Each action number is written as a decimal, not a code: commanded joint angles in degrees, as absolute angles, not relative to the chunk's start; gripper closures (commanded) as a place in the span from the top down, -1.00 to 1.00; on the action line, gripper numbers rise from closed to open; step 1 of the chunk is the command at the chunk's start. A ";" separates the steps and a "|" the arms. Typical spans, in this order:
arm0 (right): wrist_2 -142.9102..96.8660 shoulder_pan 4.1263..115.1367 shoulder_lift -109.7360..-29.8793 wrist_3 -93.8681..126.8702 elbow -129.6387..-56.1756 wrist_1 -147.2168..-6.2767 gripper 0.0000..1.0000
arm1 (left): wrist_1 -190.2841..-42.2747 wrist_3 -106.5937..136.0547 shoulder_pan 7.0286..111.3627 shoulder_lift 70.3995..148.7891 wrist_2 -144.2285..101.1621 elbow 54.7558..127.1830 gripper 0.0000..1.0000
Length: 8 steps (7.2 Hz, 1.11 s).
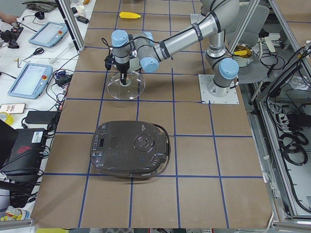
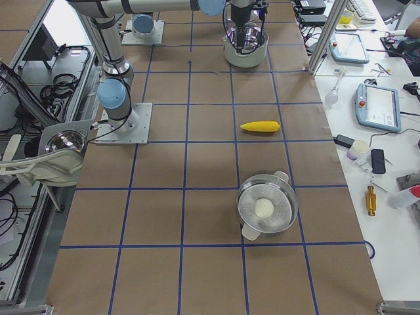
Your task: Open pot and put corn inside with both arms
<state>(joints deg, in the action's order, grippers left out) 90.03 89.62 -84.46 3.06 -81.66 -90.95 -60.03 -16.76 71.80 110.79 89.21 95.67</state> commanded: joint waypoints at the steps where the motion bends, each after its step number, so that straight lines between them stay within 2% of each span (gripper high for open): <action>1: 90.09 84.50 -82.63 1.24 -81.39 -91.23 1.00 | -56.51 -17.40 69.54 113.81 87.73 96.77 -0.87; 3: 89.83 77.11 -79.21 -2.79 -80.86 -92.71 1.00 | -56.25 -17.32 68.64 115.92 85.52 96.77 -0.87; 5: 87.98 75.94 -70.79 -5.78 -80.77 -103.66 1.00 | -55.47 -17.14 68.82 115.93 85.95 98.86 -0.87; 6: 87.98 75.50 -67.79 -8.15 -81.12 -108.24 1.00 | -54.24 -17.23 68.91 115.75 86.04 99.66 -0.79; 7: 88.24 75.41 -64.72 -9.65 -81.65 -112.20 1.00 | -54.14 -17.49 68.91 115.75 86.04 99.75 0.25; 8: 88.33 75.41 -62.34 -9.58 -81.65 -113.54 1.00 | -54.05 -17.23 68.91 115.49 86.04 99.67 0.81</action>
